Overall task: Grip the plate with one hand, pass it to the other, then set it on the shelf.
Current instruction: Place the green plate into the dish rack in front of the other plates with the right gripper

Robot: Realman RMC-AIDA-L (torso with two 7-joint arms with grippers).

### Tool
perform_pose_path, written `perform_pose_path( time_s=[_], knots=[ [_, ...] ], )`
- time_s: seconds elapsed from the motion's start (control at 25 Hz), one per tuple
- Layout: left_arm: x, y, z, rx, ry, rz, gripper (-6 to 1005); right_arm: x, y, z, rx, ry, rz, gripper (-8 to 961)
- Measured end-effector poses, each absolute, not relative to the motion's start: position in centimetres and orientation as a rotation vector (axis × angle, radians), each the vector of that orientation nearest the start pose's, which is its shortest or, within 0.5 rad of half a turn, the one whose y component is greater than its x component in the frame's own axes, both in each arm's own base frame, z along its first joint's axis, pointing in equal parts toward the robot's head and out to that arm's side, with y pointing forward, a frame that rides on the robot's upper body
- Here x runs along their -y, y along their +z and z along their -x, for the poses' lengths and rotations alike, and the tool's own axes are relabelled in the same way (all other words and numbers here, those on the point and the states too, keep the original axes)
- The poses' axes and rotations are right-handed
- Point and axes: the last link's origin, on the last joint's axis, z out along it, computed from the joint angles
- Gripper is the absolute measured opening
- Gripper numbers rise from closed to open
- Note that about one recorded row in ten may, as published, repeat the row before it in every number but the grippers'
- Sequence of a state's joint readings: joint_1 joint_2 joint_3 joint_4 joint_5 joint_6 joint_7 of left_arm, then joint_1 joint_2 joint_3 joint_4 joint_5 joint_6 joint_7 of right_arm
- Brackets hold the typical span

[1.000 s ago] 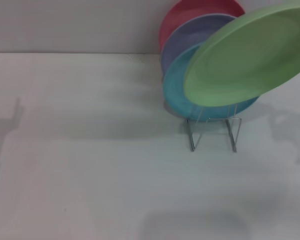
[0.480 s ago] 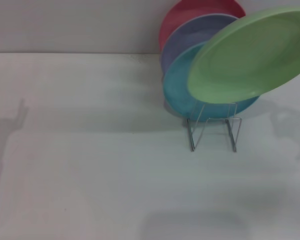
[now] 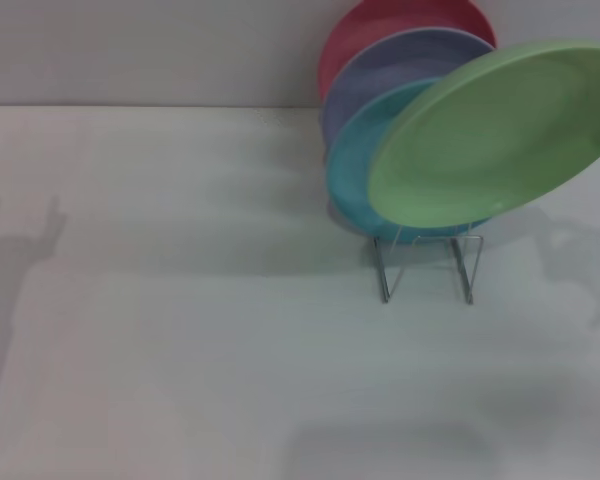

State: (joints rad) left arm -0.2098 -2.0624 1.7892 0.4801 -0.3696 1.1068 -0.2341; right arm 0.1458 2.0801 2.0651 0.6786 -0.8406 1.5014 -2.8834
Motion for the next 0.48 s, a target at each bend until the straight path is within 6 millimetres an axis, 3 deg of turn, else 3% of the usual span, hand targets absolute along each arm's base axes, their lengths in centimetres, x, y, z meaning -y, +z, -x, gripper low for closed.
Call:
perform_pose_path(
  time_s=[0.48],
  knots=[
    [-31.28,2.28,32.9,0.561,-0.842,1.45,808,-28.08,6.79,-29.0,0.266,0.757,1.768,90]
  ],
)
